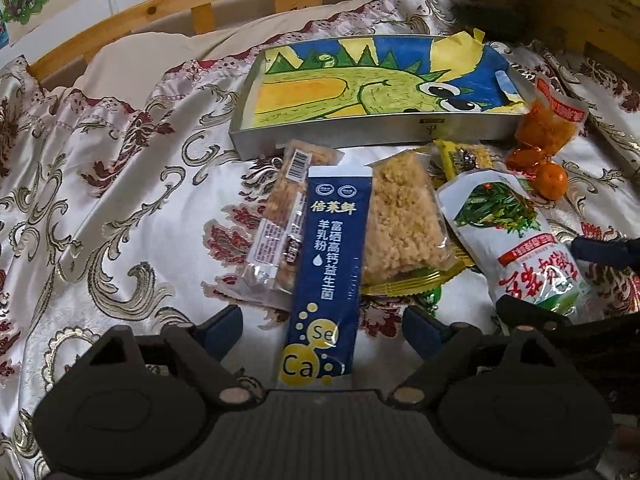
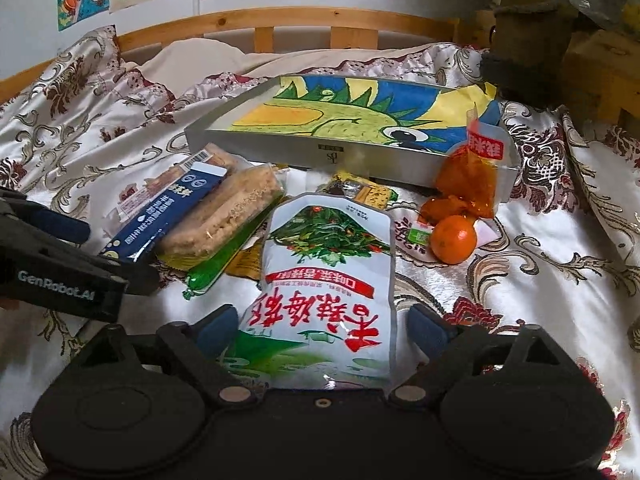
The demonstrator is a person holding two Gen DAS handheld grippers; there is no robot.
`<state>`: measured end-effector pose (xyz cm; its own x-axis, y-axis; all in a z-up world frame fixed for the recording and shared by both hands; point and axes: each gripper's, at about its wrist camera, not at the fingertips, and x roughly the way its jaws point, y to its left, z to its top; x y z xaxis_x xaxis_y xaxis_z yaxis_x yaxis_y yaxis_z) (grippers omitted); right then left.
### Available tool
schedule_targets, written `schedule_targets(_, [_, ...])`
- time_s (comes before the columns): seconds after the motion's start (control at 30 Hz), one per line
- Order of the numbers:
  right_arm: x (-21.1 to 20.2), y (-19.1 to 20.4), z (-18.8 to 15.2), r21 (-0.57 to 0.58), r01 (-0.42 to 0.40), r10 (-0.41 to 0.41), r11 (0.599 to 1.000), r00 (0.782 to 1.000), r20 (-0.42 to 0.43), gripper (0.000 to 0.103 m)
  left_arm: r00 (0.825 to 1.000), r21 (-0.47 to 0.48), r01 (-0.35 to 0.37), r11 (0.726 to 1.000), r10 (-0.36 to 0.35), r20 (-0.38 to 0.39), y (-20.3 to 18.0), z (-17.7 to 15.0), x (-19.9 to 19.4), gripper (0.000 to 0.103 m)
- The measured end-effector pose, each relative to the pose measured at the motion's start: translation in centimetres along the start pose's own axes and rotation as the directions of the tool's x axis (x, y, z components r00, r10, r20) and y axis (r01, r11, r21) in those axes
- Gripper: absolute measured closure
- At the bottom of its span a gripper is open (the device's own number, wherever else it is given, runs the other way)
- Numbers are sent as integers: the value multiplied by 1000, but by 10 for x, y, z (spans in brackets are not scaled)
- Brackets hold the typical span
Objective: Organize snacks
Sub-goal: 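Grasp the blue milk powder box with left tool while right tool grasps green snack bag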
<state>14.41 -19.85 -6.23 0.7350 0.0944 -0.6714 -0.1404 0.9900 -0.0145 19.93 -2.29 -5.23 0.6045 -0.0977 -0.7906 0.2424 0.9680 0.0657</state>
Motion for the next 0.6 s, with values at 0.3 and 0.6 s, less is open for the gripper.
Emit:
schedule_targets(0.3, [-3, -4, -3, 49, -25, 26, 998, 999, -21, 19, 999, -38, 44, 998, -45, -21, 3, 3, 0, 44])
schedule_targets(0.6, [-11, -6, -9, 82, -53, 55, 995, 998, -23, 28, 996, -75, 49, 996, -54, -65, 6, -2, -4, 63])
